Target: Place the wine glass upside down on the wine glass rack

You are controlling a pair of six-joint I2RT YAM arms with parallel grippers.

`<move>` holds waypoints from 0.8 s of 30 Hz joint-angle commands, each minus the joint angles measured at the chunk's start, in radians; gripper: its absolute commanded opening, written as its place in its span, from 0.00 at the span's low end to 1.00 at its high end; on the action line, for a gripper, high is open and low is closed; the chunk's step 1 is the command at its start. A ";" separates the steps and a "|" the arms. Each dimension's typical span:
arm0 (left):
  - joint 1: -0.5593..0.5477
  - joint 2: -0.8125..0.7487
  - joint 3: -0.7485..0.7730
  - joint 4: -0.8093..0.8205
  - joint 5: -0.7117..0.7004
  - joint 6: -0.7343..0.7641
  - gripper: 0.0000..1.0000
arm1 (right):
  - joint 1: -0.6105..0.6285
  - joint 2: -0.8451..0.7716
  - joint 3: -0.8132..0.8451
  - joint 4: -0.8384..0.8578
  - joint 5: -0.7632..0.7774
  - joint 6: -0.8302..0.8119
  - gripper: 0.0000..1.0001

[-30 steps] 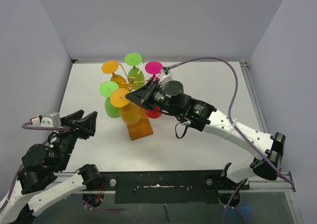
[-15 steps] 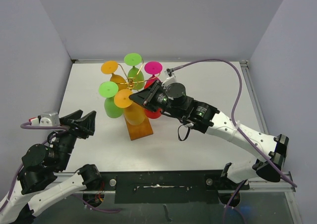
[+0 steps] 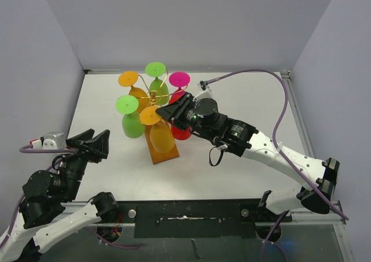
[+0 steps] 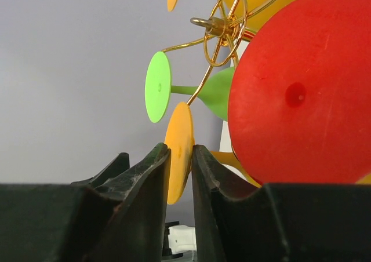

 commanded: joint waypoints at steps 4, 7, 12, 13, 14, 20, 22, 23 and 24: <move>0.001 -0.015 0.024 0.033 -0.005 0.000 0.57 | 0.004 -0.025 0.022 0.036 0.020 -0.015 0.35; 0.001 -0.017 0.024 0.033 -0.005 0.001 0.57 | 0.004 -0.028 0.023 0.033 0.004 -0.019 0.43; 0.001 -0.017 0.029 0.032 -0.005 0.004 0.57 | 0.005 -0.045 0.027 0.015 -0.023 -0.036 0.54; 0.001 -0.017 0.030 0.031 -0.004 0.005 0.57 | 0.005 -0.052 0.025 0.008 -0.024 -0.042 0.57; 0.001 -0.017 0.031 0.030 -0.003 0.005 0.57 | 0.005 -0.061 0.022 -0.004 -0.023 -0.050 0.59; 0.001 -0.014 0.032 0.033 -0.001 0.007 0.57 | -0.003 -0.149 -0.040 -0.063 -0.009 -0.106 0.68; 0.001 -0.012 0.033 0.036 -0.001 0.010 0.57 | -0.003 -0.179 -0.055 -0.083 -0.010 -0.138 0.70; 0.001 -0.011 0.034 0.037 -0.001 0.011 0.57 | -0.002 -0.195 -0.061 -0.092 -0.014 -0.161 0.71; 0.001 -0.011 0.035 0.038 0.001 0.012 0.57 | -0.002 -0.212 -0.069 -0.099 -0.017 -0.183 0.72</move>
